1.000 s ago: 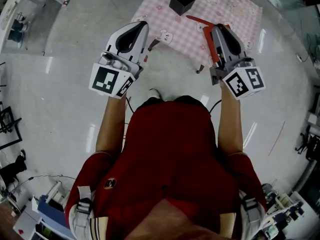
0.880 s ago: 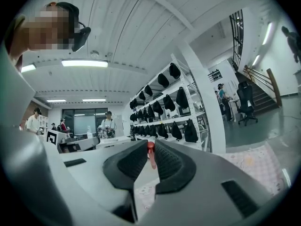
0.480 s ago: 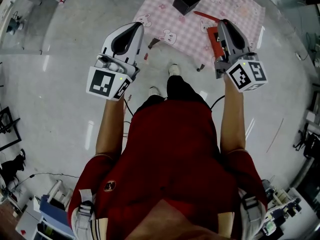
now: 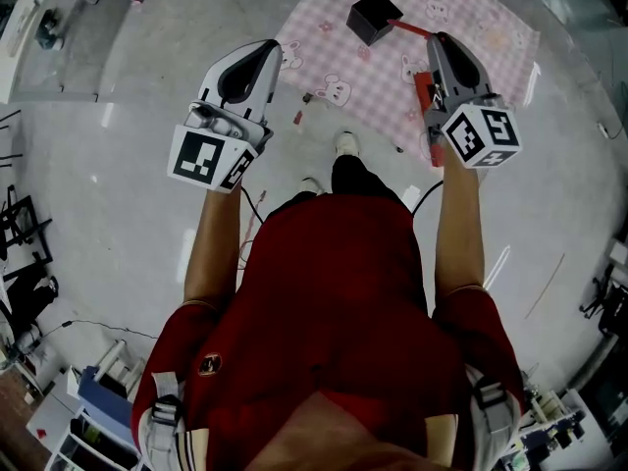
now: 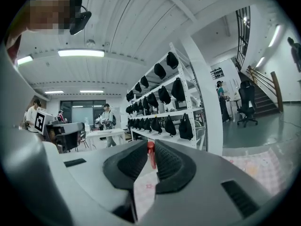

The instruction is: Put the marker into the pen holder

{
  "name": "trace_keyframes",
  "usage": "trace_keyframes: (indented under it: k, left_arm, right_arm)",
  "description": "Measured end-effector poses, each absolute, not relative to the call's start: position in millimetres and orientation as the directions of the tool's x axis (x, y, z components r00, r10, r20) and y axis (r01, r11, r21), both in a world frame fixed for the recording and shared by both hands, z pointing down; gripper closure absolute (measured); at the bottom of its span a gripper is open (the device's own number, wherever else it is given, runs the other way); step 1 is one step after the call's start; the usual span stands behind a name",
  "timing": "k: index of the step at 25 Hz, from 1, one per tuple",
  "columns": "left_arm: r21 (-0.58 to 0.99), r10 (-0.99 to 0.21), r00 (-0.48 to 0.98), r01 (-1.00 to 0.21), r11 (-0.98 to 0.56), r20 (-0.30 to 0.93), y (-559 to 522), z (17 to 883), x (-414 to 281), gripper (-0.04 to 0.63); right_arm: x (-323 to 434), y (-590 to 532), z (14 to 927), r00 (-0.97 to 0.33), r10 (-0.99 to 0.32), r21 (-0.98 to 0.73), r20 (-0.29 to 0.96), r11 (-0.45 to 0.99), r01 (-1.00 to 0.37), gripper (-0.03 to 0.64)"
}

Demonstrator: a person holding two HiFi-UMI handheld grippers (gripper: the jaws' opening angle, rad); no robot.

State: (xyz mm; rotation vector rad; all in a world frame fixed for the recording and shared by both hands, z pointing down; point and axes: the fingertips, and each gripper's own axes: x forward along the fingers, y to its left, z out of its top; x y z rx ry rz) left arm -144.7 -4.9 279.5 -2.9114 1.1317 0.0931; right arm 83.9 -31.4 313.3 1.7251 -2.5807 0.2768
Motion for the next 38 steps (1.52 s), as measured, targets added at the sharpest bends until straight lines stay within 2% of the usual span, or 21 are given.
trace_keyframes:
  k: [26, 38]
  left_arm:
    - [-0.004, -0.745, 0.665, -0.746, -0.666, 0.046, -92, 312, -55, 0.588]
    - [0.027, -0.717, 0.694, -0.719, -0.694, 0.066, -106, 320, -59, 0.588]
  right_arm:
    - [111, -156, 437, -0.541, -0.786, -0.125, 0.298, 0.530, -0.839, 0.575]
    - [101, -172, 477, -0.505, -0.768, -0.123, 0.394, 0.500, -0.857, 0.575]
